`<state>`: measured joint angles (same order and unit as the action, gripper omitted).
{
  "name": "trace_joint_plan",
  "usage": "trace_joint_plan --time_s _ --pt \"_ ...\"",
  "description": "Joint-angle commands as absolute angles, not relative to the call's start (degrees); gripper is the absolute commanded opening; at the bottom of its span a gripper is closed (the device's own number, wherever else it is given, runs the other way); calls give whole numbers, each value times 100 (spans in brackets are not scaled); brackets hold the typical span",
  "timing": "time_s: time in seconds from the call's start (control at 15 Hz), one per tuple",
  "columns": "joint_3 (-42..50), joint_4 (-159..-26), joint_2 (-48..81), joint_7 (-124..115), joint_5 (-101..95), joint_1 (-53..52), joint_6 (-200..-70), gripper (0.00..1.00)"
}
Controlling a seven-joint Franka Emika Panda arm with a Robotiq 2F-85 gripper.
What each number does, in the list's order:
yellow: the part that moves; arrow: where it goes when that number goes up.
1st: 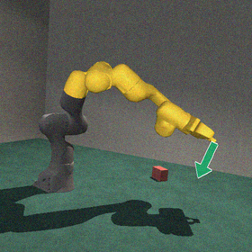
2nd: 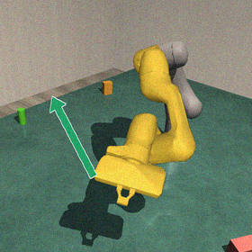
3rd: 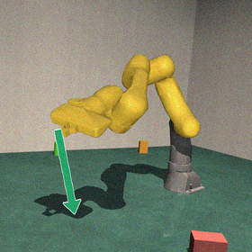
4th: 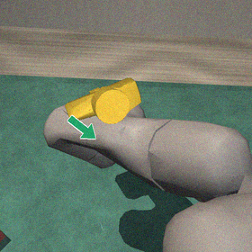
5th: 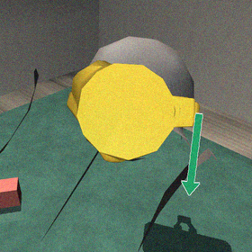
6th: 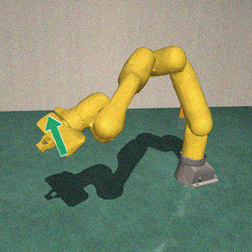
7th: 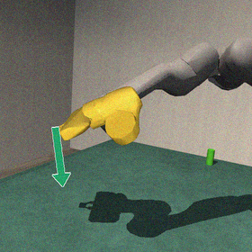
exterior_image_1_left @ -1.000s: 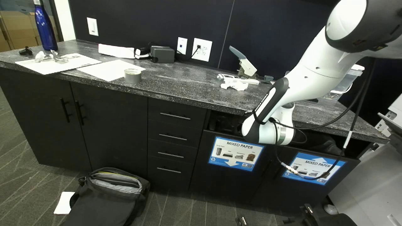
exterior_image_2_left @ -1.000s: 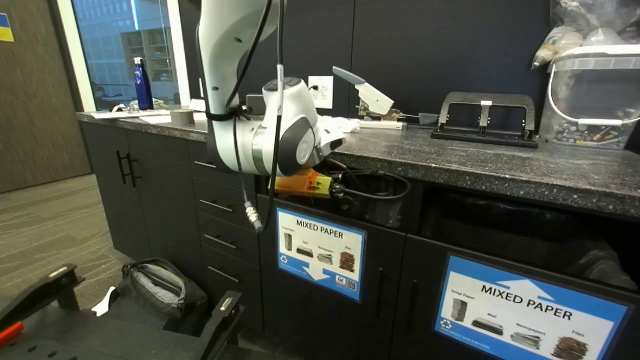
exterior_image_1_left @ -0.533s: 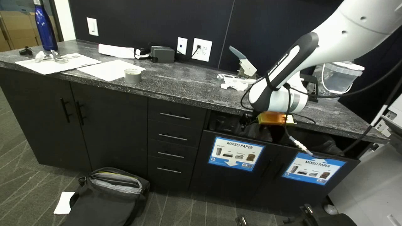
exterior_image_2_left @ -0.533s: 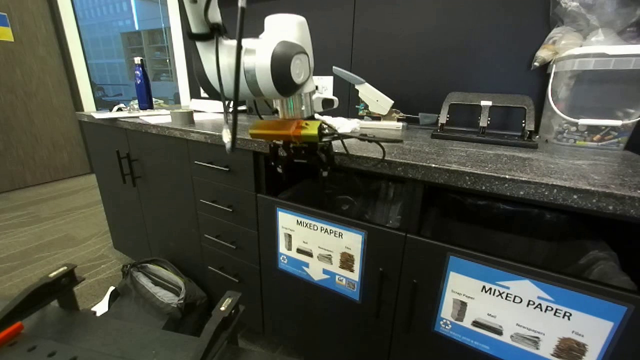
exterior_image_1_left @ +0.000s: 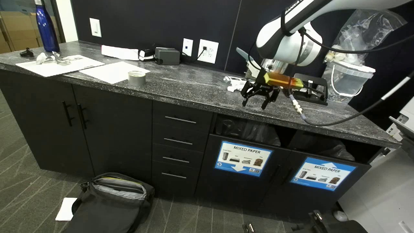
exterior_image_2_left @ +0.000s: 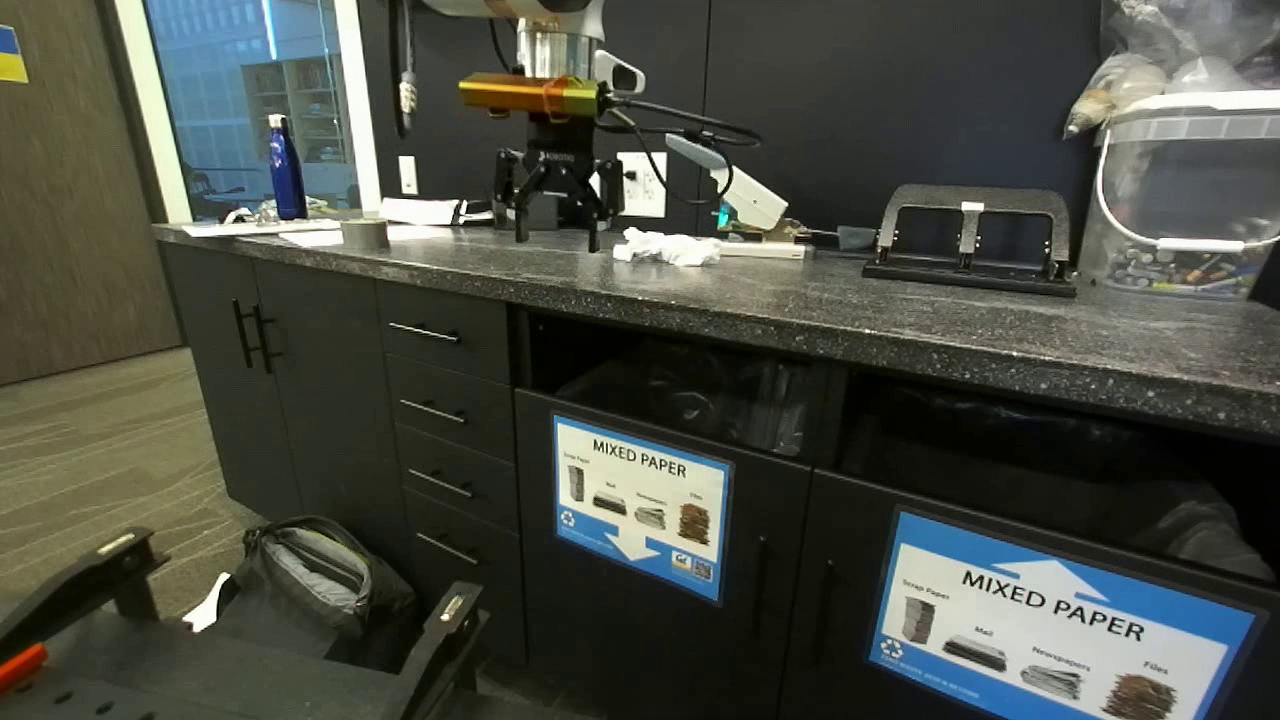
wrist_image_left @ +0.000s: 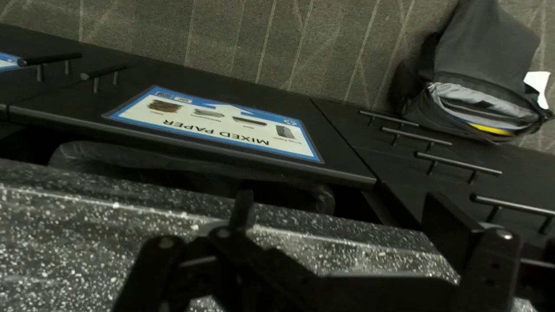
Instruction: Put all the white pieces of paper in the left bin
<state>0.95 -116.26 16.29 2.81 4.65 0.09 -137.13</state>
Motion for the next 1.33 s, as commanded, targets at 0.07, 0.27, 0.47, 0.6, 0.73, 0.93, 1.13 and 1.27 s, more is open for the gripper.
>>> trace_joint_plan --time_s 0.07,0.27,0.47,0.6,0.73,0.93,1.13,1.27 --pt "-9 -9890 2782 71 959 170 -13242 100" --pt "-35 -8977 3440 -207 1257 260 -13199 100" --pt "-43 -8076 4055 -528 1410 318 -13279 100" --pt "-58 -7469 4431 -663 1440 349 -13379 100" --pt "-82 -6880 4788 -769 1434 370 -13472 100" --pt "-4 -6030 5351 -1218 1351 269 -13716 100" --pt "92 -5243 5916 -1658 1239 163 -13878 100" --pt "201 -4750 6300 -1928 1106 83 -13898 100"
